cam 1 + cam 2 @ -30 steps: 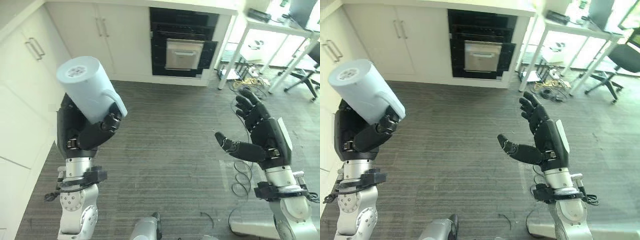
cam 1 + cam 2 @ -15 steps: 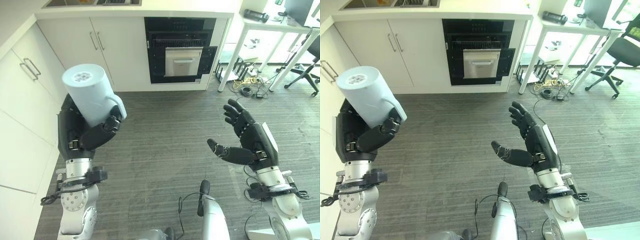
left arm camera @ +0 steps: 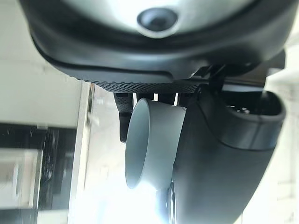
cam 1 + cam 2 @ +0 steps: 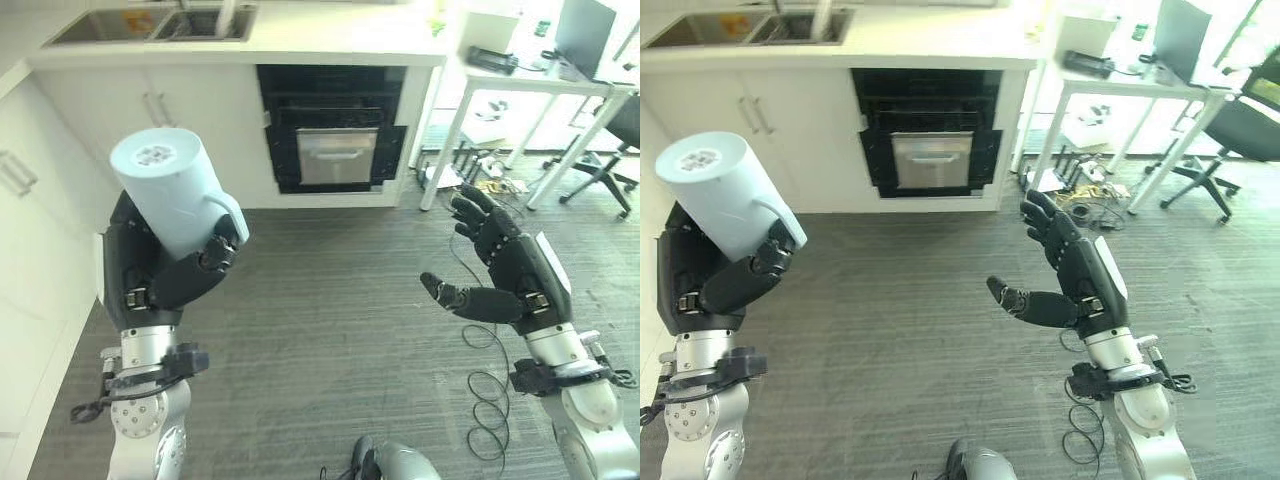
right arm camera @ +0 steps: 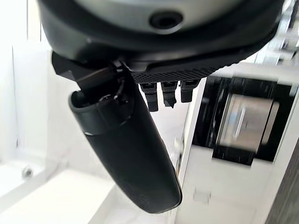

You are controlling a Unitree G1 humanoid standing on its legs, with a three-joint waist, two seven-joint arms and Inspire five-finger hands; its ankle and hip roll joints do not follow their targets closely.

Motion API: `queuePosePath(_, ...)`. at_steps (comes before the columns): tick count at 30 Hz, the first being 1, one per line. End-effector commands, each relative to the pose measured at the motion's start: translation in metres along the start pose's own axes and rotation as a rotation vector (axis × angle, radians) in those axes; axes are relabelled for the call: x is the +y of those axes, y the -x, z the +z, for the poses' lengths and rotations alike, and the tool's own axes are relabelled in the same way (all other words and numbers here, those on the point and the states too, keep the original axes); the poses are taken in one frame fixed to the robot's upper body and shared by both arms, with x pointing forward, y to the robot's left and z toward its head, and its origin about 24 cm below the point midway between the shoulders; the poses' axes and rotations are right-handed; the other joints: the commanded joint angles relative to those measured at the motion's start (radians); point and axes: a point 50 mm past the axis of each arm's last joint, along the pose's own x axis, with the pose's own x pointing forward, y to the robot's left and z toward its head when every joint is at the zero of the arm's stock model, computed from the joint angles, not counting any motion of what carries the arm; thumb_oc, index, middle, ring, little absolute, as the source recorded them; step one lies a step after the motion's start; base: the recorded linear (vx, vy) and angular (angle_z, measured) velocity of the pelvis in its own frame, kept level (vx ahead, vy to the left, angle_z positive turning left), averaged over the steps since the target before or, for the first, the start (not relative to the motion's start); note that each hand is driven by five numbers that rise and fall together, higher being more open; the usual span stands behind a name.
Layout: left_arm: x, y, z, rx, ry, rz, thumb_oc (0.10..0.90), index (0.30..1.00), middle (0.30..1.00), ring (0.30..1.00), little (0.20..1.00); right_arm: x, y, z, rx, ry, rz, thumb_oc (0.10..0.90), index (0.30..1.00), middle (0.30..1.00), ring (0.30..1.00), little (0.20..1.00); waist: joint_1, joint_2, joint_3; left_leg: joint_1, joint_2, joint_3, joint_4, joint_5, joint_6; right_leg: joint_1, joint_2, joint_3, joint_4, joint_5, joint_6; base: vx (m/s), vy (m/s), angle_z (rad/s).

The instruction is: Place the dishes in the dishwasher.

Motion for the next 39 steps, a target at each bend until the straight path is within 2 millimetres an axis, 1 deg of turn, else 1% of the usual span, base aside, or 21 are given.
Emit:
queuePosePath(1, -0.014, -0.014, 0.038, -0.258, 0.019, -0.101, 0.400, 0.300, 0.300, 0.300, 0.300, -0.004, -0.011, 0.039, -0.238, 0.032, -0.004, 0.800, 0.900, 0.900, 0.900, 0.900, -0.002, -0.017, -0.030, -0.085, -0.003, 0.034, -0.088, 0.067, 0.074, 0.035, -0.105, 0.020, -0.072, 0.012, 0.188, 0.11, -0.129, -0.26)
queuePosePath(2, -0.014, -0.014, 0.037, -0.256, 0.020, -0.106, 0.400, 0.300, 0.300, 0.300, 0.300, -0.004, -0.012, 0.038, -0.238, 0.028, -0.008, 0.800, 0.900, 0.900, 0.900, 0.900, 0.005, -0.015, -0.017, -0.095, -0.016, 0.046, -0.123, 0.047, 0.085, 0.051, -0.098, 0.016, -0.072, 0.000, 0.192, 0.21, -0.063, -0.04)
queuePosePath(3, -0.012, -0.011, 0.036, -0.254, 0.011, -0.103, 0.400, 0.300, 0.300, 0.300, 0.300, -0.001, -0.015, 0.037, -0.241, 0.016, 0.002, 0.800, 0.900, 0.900, 0.900, 0.900, 0.012, -0.003, -0.010, -0.065, -0.030, 0.073, -0.284, 0.038, 0.088, 0.070, -0.078, 0.016, -0.072, -0.018, 0.204, 0.29, 0.021, -0.16)
queuePosePath(4, -0.008, -0.007, 0.036, -0.250, 0.008, -0.100, 0.400, 0.300, 0.300, 0.300, 0.300, 0.004, -0.016, 0.035, -0.236, 0.009, 0.015, 0.800, 0.900, 0.900, 0.900, 0.900, 0.014, 0.035, -0.007, -0.134, -0.003, 0.061, -0.333, 0.004, 0.077, 0.082, -0.029, 0.028, -0.072, -0.035, 0.210, 0.28, 0.068, -0.27)
queuePosePath(6, -0.009, -0.007, 0.035, -0.241, 0.024, -0.098, 0.400, 0.300, 0.300, 0.300, 0.300, 0.009, -0.016, 0.033, -0.226, 0.014, 0.025, 0.800, 0.900, 0.900, 0.900, 0.900, 0.020, 0.060, -0.016, -0.215, 0.028, 0.025, -0.333, 0.017, 0.053, 0.095, 0.001, 0.034, -0.072, -0.059, 0.206, 0.23, 0.072, -0.33)
queuePosePath(9, -0.011, -0.007, 0.031, -0.231, 0.076, -0.081, 0.400, 0.300, 0.300, 0.300, 0.300, 0.010, -0.015, 0.035, -0.221, 0.018, 0.045, 0.800, 0.900, 0.900, 0.900, 0.900, 0.028, 0.092, -0.009, -0.368, 0.086, -0.036, -0.333, 0.122, -0.007, 0.150, 0.055, 0.045, -0.072, -0.124, 0.170, 0.28, 0.097, -0.29)
queuePosePath(12, -0.012, -0.010, 0.031, -0.248, 0.089, -0.068, 0.400, 0.300, 0.300, 0.300, 0.300, 0.010, -0.015, 0.036, -0.221, 0.028, 0.061, 0.800, 0.900, 0.900, 0.900, 0.900, 0.017, 0.100, -0.005, -0.367, 0.108, 0.004, -0.333, 0.115, -0.004, 0.168, 0.049, 0.038, -0.072, -0.137, 0.167, 0.28, 0.150, -0.27)
queuePosePath(14, -0.012, -0.013, 0.031, -0.253, 0.088, -0.055, 0.400, 0.300, 0.300, 0.300, 0.300, 0.010, -0.014, 0.036, -0.222, 0.024, 0.072, 0.800, 0.900, 0.900, 0.900, 0.900, 0.013, 0.094, 0.001, -0.331, 0.102, 0.011, -0.333, 0.092, 0.010, 0.207, 0.031, 0.034, -0.072, -0.152, 0.175, 0.44, 0.234, -0.23)
queuePosePath(15, -0.010, -0.016, 0.032, -0.244, 0.094, -0.053, 0.400, 0.300, 0.300, 0.300, 0.300, 0.011, -0.011, 0.036, -0.229, 0.014, 0.065, 0.800, 0.900, 0.900, 0.900, 0.900, 0.025, 0.080, -0.011, -0.307, 0.086, 0.007, -0.333, 0.060, 0.034, 0.249, 0.001, 0.012, -0.072, -0.161, 0.196, 0.55, 0.277, -0.06)
queuePosePath(21, -0.012, -0.020, 0.036, -0.252, 0.082, -0.119, 0.400, 0.300, 0.300, 0.300, 0.300, 0.012, -0.010, 0.037, -0.241, -0.001, -0.008, 0.800, 0.900, 0.900, 0.900, 0.900, 0.082, 0.035, -0.058, -0.301, 0.020, -0.029, -0.333, 0.028, 0.083, 0.306, -0.071, -0.049, -0.072, -0.132, 0.258, 0.34, 0.178, 0.16)
queuePosePath(23, -0.011, -0.022, 0.038, -0.262, 0.068, -0.147, 0.400, 0.300, 0.300, 0.300, 0.300, 0.012, -0.012, 0.038, -0.255, -0.008, -0.034, 0.800, 0.900, 0.900, 0.900, 0.900, 0.096, 0.019, -0.076, -0.290, -0.032, -0.056, -0.333, 0.007, 0.119, 0.328, -0.096, -0.060, -0.072, -0.027, 0.293, 0.32, 0.222, 0.47)
queuePosePath(24, -0.011, -0.022, 0.038, -0.262, 0.068, -0.147, 0.400, 0.300, 0.300, 0.300, 0.300, 0.012, -0.012, 0.038, -0.255, -0.008, -0.034, 0.800, 0.900, 0.900, 0.900, 0.900, 0.096, 0.019, -0.076, -0.290, -0.032, -0.056, -0.333, 0.007, 0.119, 0.328, -0.096, -0.060, -0.072, -0.027, 0.293, 0.29, 0.221, 0.52)
queuePosePath(25, -0.013, -0.023, 0.040, -0.271, 0.046, -0.154, 0.400, 0.300, 0.300, 0.300, 0.300, 0.014, -0.014, 0.038, -0.261, -0.021, -0.039, 0.800, 0.900, 0.900, 0.900, 0.900, 0.096, 0.018, -0.089, -0.274, -0.063, -0.080, -0.333, -0.011, 0.141, 0.354, -0.093, -0.064, -0.069, 0.101, 0.309, 0.28, 0.247, 0.39)
queuePosePath(27, -0.012, -0.025, 0.041, -0.278, 0.028, -0.149, 0.400, 0.300, 0.300, 0.300, 0.300, 0.016, -0.014, 0.038, -0.262, -0.044, -0.026, 0.800, 0.900, 0.900, 0.900, 0.900, 0.084, 0.030, -0.084, -0.246, -0.087, -0.104, -0.333, -0.029, 0.161, 0.289, -0.090, -0.038, 0.119, 0.151, 0.315, 0.27, 0.288, 0.25)
queuePosePath(28, -0.012, -0.025, 0.042, -0.284, 0.019, -0.142, 0.400, 0.300, 0.300, 0.300, 0.300, 0.019, -0.014, 0.036, -0.258, -0.059, -0.012, 0.800, 0.900, 0.900, 0.900, 0.900, 0.071, 0.044, -0.079, -0.230, -0.083, -0.110, -0.333, -0.033, 0.164, 0.227, -0.079, -0.023, 0.182, 0.163, 0.301, 0.17, 0.229, 0.17)
queuePosePath(30, -0.014, -0.027, 0.042, -0.299, 0.013, -0.112, 0.400, 0.300, 0.300, 0.300, 0.300, 0.027, -0.018, 0.031, -0.250, -0.071, 0.036, 0.800, 0.900, 0.900, 0.900, 0.900, 0.062, 0.051, -0.069, -0.212, -0.066, -0.084, -0.333, -0.036, 0.154, 0.158, -0.080, -0.047, 0.114, 0.088, 0.262, 0.19, 0.087, 0.10)
queuePosePath(31, -0.016, -0.030, 0.045, -0.327, -0.004, -0.094, 0.400, 0.300, 0.300, 0.300, 0.300, 0.027, -0.019, 0.032, -0.268, -0.075, 0.067, 0.800, 0.900, 0.900, 0.900, 0.900, 0.063, 0.048, -0.058, -0.200, -0.044, -0.062, -0.333, -0.035, 0.137, 0.164, -0.075, -0.105, -0.072, 0.040, 0.246, 0.19, -0.065, -0.02)
queuePosePath(33, -0.015, -0.030, 0.047, -0.334, -0.015, -0.092, 0.400, 0.300, 0.300, 0.300, 0.300, 0.024, -0.018, 0.033, -0.279, -0.081, 0.068, 0.800, 0.900, 0.900, 0.900, 0.900, 0.066, 0.034, -0.045, -0.181, -0.045, -0.040, -0.333, -0.049, 0.132, 0.125, -0.114, -0.114, -0.072, 0.017, 0.253, 0.15, -0.104, 0.02)
queuePosePath(34, -0.014, -0.029, 0.048, -0.338, -0.024, -0.088, 0.400, 0.300, 0.300, 0.300, 0.300, 0.021, -0.019, 0.034, -0.286, -0.085, 0.066, 0.800, 0.900, 0.900, 0.900, 0.900, 0.063, 0.025, -0.038, -0.173, -0.044, -0.023, -0.333, -0.055, 0.130, 0.079, -0.147, -0.116, -0.072, 0.037, 0.264, 0.23, -0.232, -0.32)
queuePosePath(35, -0.012, -0.028, 0.049, -0.341, -0.046, -0.081, 0.400, 0.300, 0.300, 0.300, 0.300, 0.018, -0.020, 0.035, -0.288, -0.102, 0.065, 0.800, 0.900, 0.900, 0.900, 0.900, 0.047, 0.012, -0.028, -0.143, -0.044, -0.003, -0.333, -0.088, 0.131, -0.035, -0.216, -0.067, -0.072, 0.119, 0.304, 0.20, -0.217, -0.40)
queuePosePath(39, -0.012, -0.025, 0.052, -0.368, -0.086, -0.066, 0.400, 0.300, 0.300, 0.300, 0.300, 0.016, -0.015, 0.032, -0.259, -0.184, 0.012, 0.800, 0.900, 0.900, 0.900, 0.900, 0.024, 0.007, -0.015, -0.104, -0.045, -0.011, -0.333, -0.128, 0.145, -0.172, -0.255, -0.011, -0.072, 0.150, 0.326, 0.30, -0.308, 0.05)
